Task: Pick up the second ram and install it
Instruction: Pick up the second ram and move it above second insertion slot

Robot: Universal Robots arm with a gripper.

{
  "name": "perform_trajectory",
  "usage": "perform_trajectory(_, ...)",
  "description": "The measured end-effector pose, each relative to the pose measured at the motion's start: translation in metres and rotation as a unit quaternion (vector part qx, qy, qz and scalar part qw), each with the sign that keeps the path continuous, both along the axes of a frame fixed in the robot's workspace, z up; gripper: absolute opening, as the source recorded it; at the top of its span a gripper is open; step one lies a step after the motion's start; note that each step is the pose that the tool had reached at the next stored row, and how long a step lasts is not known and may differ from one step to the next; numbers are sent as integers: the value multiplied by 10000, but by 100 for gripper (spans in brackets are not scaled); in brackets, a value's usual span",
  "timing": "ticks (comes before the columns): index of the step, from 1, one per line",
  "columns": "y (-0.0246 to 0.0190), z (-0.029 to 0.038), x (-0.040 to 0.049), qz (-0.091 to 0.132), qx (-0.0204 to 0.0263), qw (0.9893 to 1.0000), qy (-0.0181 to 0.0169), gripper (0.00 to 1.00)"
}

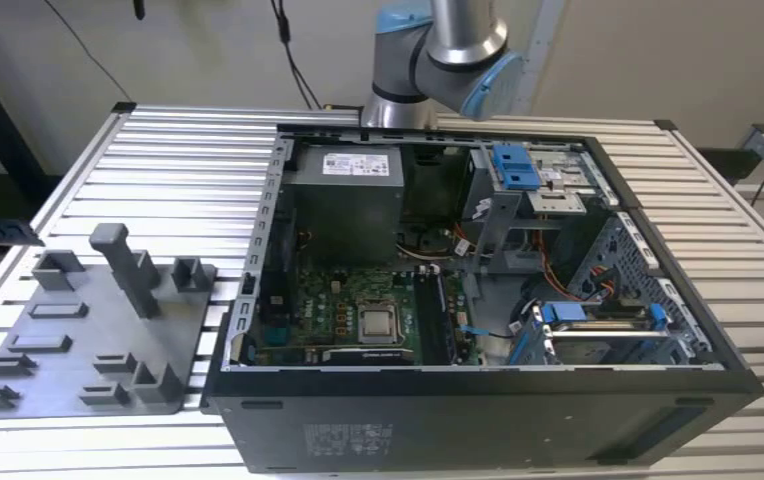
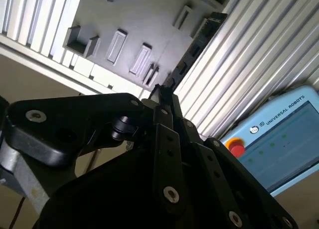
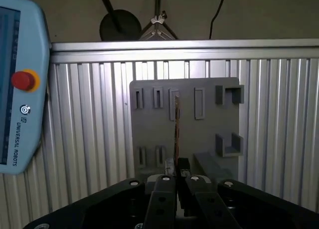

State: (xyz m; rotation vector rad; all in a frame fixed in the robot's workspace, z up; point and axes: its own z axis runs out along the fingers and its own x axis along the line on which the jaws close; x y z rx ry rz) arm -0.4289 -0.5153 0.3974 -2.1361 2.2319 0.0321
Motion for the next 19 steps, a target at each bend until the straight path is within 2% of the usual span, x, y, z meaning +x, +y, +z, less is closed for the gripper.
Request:
perform_trajectory(14, 0, 227, 0, 0, 0, 10000, 0, 14)
perform_trajectory(19, 0, 246, 0, 0, 0, 10000, -1, 14)
